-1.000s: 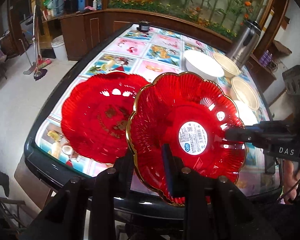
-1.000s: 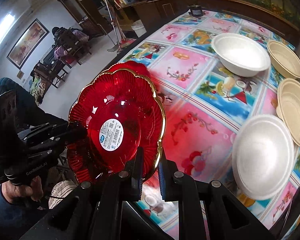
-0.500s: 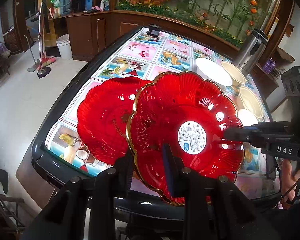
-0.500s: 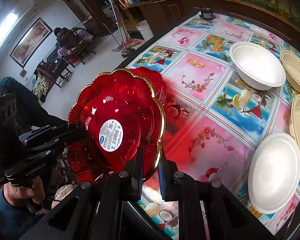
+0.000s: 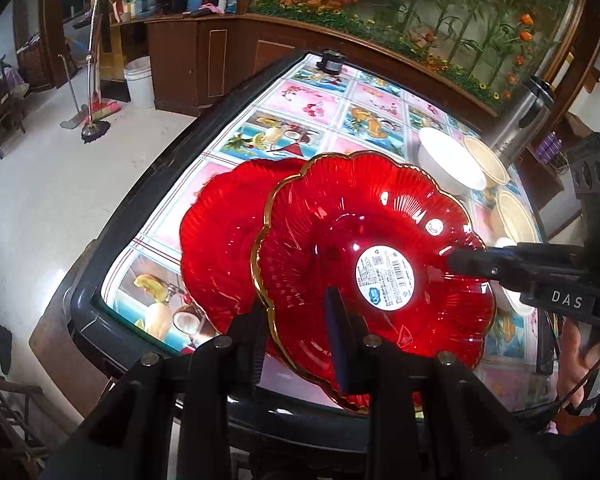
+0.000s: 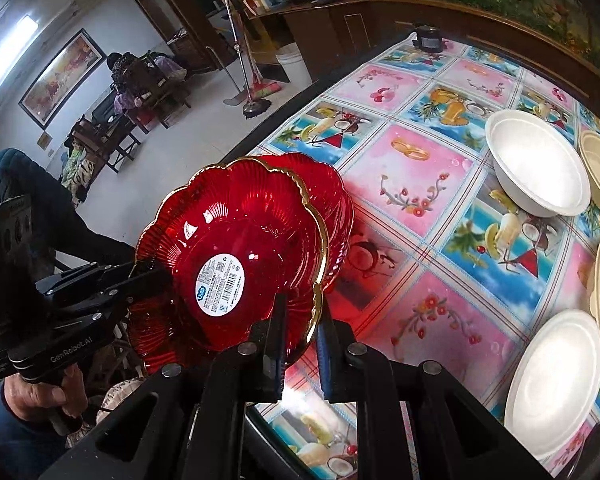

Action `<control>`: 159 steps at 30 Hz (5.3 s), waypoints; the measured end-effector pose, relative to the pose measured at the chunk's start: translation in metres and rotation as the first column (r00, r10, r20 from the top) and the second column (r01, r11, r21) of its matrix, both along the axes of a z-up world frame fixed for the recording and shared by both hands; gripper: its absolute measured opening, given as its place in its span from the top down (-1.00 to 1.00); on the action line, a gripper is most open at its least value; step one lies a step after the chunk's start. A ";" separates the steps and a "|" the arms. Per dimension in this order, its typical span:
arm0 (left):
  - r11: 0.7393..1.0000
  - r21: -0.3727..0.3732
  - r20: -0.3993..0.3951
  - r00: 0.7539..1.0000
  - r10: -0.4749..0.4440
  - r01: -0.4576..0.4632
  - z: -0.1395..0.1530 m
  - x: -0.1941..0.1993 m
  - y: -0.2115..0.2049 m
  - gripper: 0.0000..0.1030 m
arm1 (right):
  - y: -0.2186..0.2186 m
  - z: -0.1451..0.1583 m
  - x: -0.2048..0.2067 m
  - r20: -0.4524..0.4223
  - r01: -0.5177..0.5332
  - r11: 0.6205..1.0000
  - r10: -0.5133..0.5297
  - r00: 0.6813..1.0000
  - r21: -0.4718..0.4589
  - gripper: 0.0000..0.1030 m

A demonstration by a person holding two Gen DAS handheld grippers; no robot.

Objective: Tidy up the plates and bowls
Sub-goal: 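Lower the labeled red plate with the right tool onto the large red plate, then open the right tool and release the stacked red plates, then grasp a white foam plate rim with the right tool and lift it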

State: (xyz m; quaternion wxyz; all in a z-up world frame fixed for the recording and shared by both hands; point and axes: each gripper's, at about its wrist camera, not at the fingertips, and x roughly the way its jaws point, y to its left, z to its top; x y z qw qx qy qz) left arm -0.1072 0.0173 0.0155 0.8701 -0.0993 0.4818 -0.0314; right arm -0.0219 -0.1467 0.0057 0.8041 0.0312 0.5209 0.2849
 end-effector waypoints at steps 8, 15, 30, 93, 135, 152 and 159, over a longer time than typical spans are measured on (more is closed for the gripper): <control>0.999 -0.001 -0.056 0.998 0.036 -0.036 -0.026 0.022 0.024 0.52 | 0.026 -0.019 0.027 -0.026 -0.012 0.999 0.011 1.000 -0.033 0.72; 0.999 -0.005 -0.119 0.992 0.043 -0.043 -0.049 0.044 0.041 0.52 | 0.048 -0.044 0.051 -0.072 -0.016 0.997 0.011 0.997 -0.069 0.72; 0.999 0.014 -0.169 0.985 -0.035 0.038 -0.064 0.070 0.040 0.04 | 0.054 -0.069 0.076 -0.136 0.045 0.996 -0.056 0.989 -0.081 0.70; 0.972 0.222 0.039 0.997 0.062 -0.069 -0.008 -0.055 -0.012 -0.55 | -0.186 -0.070 0.207 -0.145 0.549 0.818 -0.572 0.807 -0.174 -0.13; 0.973 0.152 0.062 0.980 -0.187 0.176 -0.007 -0.020 -0.097 -0.55 | -0.124 -0.031 -0.041 -0.226 0.091 0.991 -0.112 0.968 -0.102 -0.14; 0.962 0.146 0.035 0.971 -0.237 0.230 -0.012 -0.013 -0.126 -0.55 | -0.177 -0.064 -0.072 -0.339 0.185 0.982 -0.189 0.921 -0.046 -0.13; 0.979 0.075 0.031 0.981 -0.193 0.190 -0.015 -0.011 -0.118 -0.55 | -0.196 -0.068 -0.059 -0.289 0.266 0.960 -0.279 0.916 -0.084 -0.13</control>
